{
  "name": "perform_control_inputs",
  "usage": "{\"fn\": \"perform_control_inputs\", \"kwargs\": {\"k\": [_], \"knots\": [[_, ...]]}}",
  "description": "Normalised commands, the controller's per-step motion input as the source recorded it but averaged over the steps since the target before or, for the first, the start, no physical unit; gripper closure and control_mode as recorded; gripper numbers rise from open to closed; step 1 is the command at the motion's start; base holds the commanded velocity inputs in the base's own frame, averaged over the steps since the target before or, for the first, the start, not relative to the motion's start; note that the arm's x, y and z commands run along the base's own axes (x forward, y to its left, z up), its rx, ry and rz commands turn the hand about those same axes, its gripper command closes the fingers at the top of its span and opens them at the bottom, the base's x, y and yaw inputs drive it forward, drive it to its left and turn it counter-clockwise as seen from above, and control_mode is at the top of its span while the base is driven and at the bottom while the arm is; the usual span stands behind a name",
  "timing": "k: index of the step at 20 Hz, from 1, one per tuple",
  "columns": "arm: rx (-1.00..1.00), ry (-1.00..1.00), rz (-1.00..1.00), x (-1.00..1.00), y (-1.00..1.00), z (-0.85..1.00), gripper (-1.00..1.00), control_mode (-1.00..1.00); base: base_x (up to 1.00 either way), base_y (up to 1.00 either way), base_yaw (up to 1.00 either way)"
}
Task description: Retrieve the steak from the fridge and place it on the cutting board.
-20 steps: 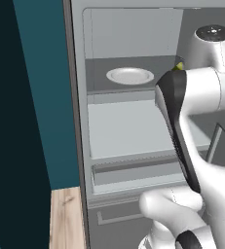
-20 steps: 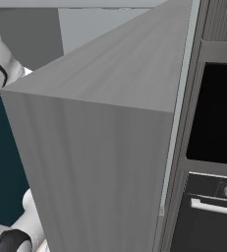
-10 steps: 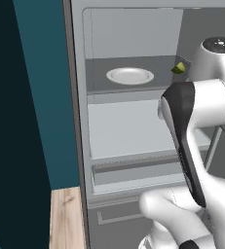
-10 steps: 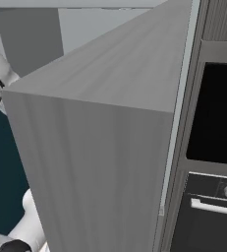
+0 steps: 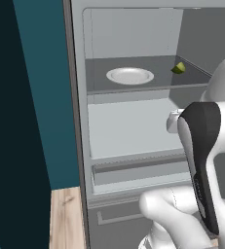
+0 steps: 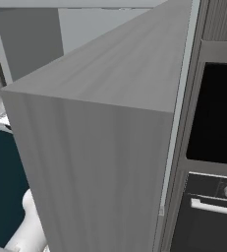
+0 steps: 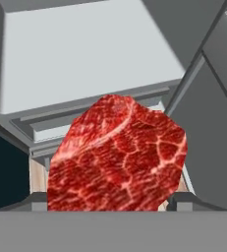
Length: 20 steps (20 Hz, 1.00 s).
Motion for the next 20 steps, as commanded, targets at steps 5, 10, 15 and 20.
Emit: {"fn": "perform_control_inputs", "kwargs": {"k": [5,10,15,20], "knots": [[0.0,0.03,0.0,0.01,0.0,-0.25,1.0,-1.0,0.0,0.0,0.0],[0.0,0.05,0.0,0.0,0.0,-0.06,1.0,-1.0,0.0,0.0,0.0],[0.0,0.0,0.0,0.0,0.0,0.0,1.0,-1.0,0.0,0.0,0.0],[0.0,0.0,0.0,-0.07,0.0,0.0,1.0,1.0,-0.05,0.0,0.0]]}}
